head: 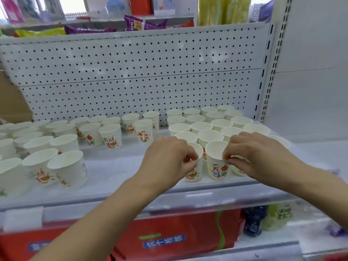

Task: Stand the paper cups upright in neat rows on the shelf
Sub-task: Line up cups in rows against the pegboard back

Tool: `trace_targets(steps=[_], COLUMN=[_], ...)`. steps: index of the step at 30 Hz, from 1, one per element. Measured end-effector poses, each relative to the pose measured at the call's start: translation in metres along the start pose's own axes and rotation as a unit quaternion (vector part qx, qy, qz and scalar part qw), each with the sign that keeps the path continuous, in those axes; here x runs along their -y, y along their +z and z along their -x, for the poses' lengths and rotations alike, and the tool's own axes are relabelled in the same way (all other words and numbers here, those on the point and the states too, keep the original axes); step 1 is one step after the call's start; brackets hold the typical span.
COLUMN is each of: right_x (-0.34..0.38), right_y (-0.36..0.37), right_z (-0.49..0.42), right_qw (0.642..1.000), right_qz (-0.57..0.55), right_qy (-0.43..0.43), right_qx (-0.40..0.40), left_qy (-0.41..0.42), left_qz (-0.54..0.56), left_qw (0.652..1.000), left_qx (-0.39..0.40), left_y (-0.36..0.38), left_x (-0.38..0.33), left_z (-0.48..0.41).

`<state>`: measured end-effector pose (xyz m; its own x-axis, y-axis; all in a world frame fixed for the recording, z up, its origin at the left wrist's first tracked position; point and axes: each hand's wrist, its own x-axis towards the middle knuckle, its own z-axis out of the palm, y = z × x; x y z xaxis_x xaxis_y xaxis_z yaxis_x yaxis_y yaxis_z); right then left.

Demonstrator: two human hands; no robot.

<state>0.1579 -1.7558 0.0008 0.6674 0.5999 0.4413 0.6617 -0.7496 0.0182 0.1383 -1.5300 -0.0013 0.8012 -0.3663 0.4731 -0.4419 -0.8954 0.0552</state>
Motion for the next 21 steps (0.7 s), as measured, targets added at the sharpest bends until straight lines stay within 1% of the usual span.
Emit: trace_targets(steps=[9, 11, 12, 13, 15, 16, 17, 20, 21], right_x=[-0.007, -0.008, -0.009, -0.010, -0.014, -0.016, -0.017, -0.017, -0.016], right_y=[-0.016, -0.018, -0.019, -0.020, -0.020, -0.019, -0.018, -0.008, -0.004], right_z=[-0.015, -0.021, -0.025, -0.031, -0.044, -0.052, -0.060, -0.081, -0.087], right_qw=[0.998, 0.998, 0.998, 0.997, 0.997, 0.997, 0.997, 0.996, 0.995], right_qz=[-0.034, -0.041, -0.049, -0.056, -0.061, -0.056, -0.049, -0.018, -0.005], right_qy=[0.010, 0.013, 0.019, 0.026, 0.040, 0.047, 0.055, 0.060, 0.061], right_qx=[0.057, 0.055, 0.046, 0.036, 0.020, 0.022, 0.031, 0.064, 0.075], left_qy=[0.022, 0.024, 0.019, 0.005, -0.044, -0.068, -0.088, -0.125, -0.136], left_qz=[0.021, 0.035, 0.058, 0.096, 0.168, 0.174, 0.159, 0.097, 0.091], left_qw=[0.999, 0.997, 0.996, 0.993, 0.985, 0.982, 0.983, 0.986, 0.984], left_qx=[0.037, 0.061, 0.068, 0.063, 0.017, -0.003, -0.006, 0.053, 0.070], left_y=[-0.011, -0.011, -0.011, -0.012, -0.015, -0.016, -0.016, -0.008, -0.005], left_x=[0.009, 0.011, 0.014, 0.017, 0.027, 0.034, 0.041, 0.057, 0.060], left_z=[-0.011, -0.012, -0.012, -0.013, -0.019, -0.024, -0.027, -0.035, -0.036])
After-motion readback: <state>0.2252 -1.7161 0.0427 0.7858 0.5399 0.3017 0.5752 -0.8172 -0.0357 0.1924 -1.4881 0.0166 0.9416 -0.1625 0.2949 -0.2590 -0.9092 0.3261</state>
